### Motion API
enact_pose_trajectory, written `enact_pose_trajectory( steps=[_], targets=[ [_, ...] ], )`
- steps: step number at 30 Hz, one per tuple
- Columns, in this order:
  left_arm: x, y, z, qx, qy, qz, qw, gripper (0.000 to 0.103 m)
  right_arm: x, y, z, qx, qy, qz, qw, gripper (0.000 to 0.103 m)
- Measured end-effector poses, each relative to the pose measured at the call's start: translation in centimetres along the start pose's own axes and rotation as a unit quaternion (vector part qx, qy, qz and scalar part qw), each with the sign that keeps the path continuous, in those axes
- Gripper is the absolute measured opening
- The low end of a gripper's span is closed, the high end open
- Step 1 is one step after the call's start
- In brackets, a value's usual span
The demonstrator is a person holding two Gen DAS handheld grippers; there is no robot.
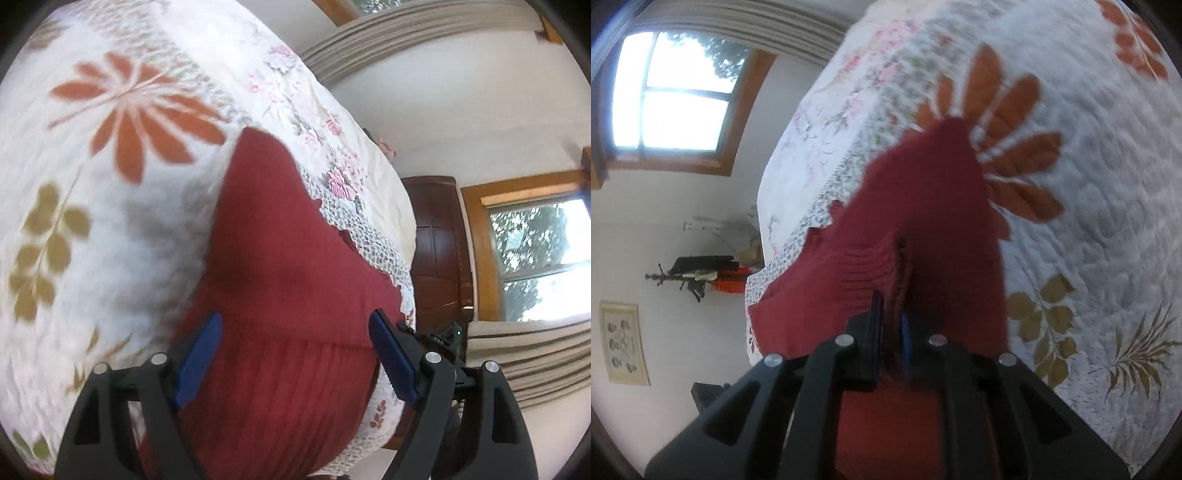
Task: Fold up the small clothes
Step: 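Lift the held hem and fold it toward the collar with the right tool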
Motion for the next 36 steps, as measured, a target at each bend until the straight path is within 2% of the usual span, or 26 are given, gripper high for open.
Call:
enact_pose_trajectory(
  steps=[2,3,5,7,8,9,10,13,16,23,25,26,29,30,32,33,36],
  targets=[
    [0.6,0.8,-1.1,-0.01,0.003,-0.008,0.9999,0.082,0.6,-0.1,0.1,0.0,0.023,-0.018,1.0,0.014],
    [0.9,1.0,-1.4,-0.013,0.005,-0.011,0.9998,0.082,0.6,-0.1,0.3,0.0,0.034,-0.026,0.999,0.03],
    [1.2,1.4,-2.2,-0.022,0.008,-0.02,0.9995,0.082,0.9,0.4,0.6,0.007,0.044,-0.039,0.998,0.043],
    [1.5,1.7,-3.1,-0.031,0.015,-0.03,0.999,0.082,1.2,0.7,0.8,0.011,0.044,-0.039,0.998,0.043],
    [1.6,2.1,-3.5,-0.034,0.017,-0.032,0.9987,0.082,1.1,0.8,0.7,0.009,0.046,-0.039,0.998,0.039],
    [1.5,1.8,-3.9,-0.036,0.02,-0.034,0.9986,0.082,0.9,0.7,0.2,-0.007,0.048,-0.031,0.998,0.018],
    [1.5,1.8,-4.1,-0.038,0.023,-0.033,0.9984,0.082,0.7,0.5,-0.1,-0.019,0.043,-0.024,0.999,0.007],
    [0.8,1.8,-4.5,-0.041,0.024,-0.026,0.9985,0.082,-0.5,0.2,0.0,-0.014,0.017,0.007,1.0,0.006],
    [0.9,1.6,-4.8,-0.043,0.022,-0.026,0.9985,0.082,-0.9,0.4,1.3,0.006,0.019,0.01,1.0,0.005],
    [1.1,1.7,-5.9,-0.048,0.016,-0.024,0.9984,0.082,1.4,0.3,1.5,0.013,0.001,-0.005,1.0,0.005],
    [0.7,1.8,-6.3,-0.051,0.021,-0.024,0.9982,0.082,1.8,0.2,0.9,0.008,0.002,-0.003,1.0,0.007],
    [0.4,1.9,-6.5,-0.053,0.023,-0.02,0.9981,0.082,1.9,0.1,0.9,0.008,0.002,-0.004,1.0,0.012],
    [0.0,2.4,-6.4,-0.056,0.014,-0.002,0.9983,0.082,2.1,0.4,2.6,0.042,-0.017,-0.008,0.999,0.021],
    [0.3,2.9,-5.9,-0.046,0.007,-0.005,0.9989,0.082,1.8,0.5,4.1,0.066,-0.011,-0.011,0.998,0.021],
    [1.0,3.9,-5.1,-0.03,-0.006,-0.014,0.9994,0.083,0.5,0.3,5.2,0.08,0.016,-0.006,0.997,0.021],
    [1.2,4.5,-4.9,-0.025,-0.007,-0.018,0.9995,0.084,-0.2,0.1,5.3,0.08,0.02,0.007,0.997,0.021],
    [1.2,6.3,-5.5,-0.02,0.001,-0.019,0.9996,0.085,-1.5,-0.8,2.9,0.043,0.005,0.043,0.998,0.021]
  ],
)
Point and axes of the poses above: each gripper's, at about its wrist camera, not at the fingertips, and z roughly against the way its jaws point, x to its right, y to its top, the point moved 6 cm from there along -z, roughly the way its jaws point, and after that the axes turned 2 degrees about -y, right-handed, at the moved point
